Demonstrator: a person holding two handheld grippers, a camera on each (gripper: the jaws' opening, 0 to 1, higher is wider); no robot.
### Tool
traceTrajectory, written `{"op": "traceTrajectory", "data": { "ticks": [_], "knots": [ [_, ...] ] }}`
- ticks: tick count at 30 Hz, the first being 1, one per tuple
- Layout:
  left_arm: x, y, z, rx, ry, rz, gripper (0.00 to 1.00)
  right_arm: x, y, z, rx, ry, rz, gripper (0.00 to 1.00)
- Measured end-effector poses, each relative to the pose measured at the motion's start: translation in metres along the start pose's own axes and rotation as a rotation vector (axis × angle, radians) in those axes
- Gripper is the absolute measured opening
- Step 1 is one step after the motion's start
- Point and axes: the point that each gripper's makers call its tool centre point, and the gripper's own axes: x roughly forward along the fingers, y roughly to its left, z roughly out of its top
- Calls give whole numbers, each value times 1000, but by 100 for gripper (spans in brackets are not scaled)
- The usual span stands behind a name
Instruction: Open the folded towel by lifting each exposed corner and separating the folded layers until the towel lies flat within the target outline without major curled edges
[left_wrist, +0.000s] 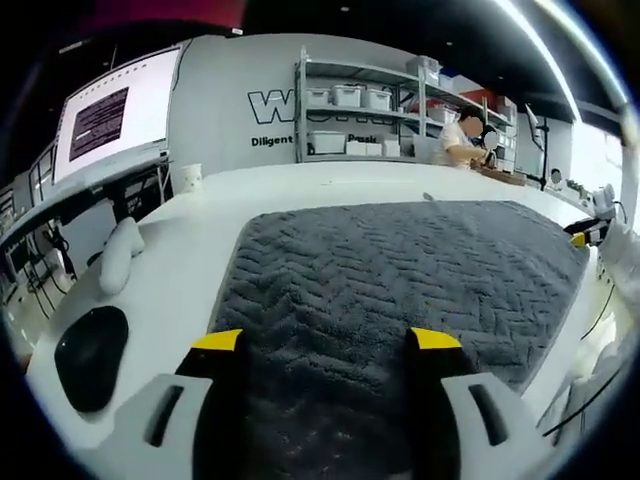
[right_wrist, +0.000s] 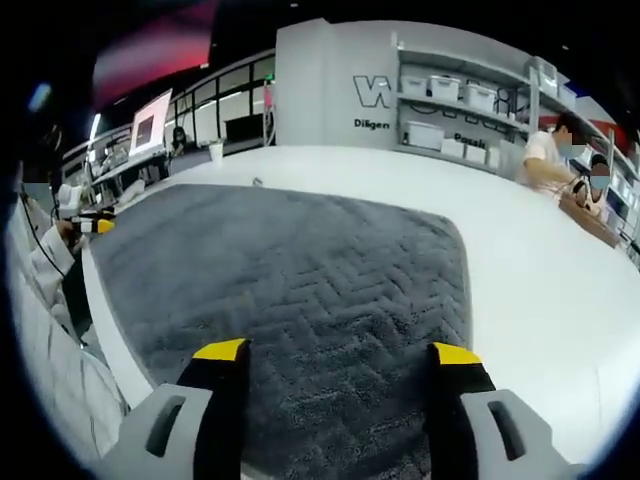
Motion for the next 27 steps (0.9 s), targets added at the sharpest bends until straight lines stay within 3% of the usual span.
{"op": "traceTrajectory", "data": {
  "ticks": [10,12,15,20,23,24,27],
  "knots": [
    [-1,0,0,-1,12,-10,64,0,0,0,8,4,-10,72],
    [-1,-1,1,-12,-1,-27,69,-1,0,1,18,-1,-20,78],
    [-4,-5,8,-104,-47,-54,78,-5,-3,4,32,-30,-73,90],
    [-16,-1,12,-96,-52,-7,82,-17,-4,11,109,-106,-132,84],
    [-22,-2,16,-107,-76,4,80,-23,-5,11,143,-127,-156,83],
    [-31,-2,20,-139,-104,41,80,-30,-4,7,156,-126,-197,81],
    [-37,1,18,-150,-106,85,78,-33,1,4,171,-124,-211,80]
  ]
}}
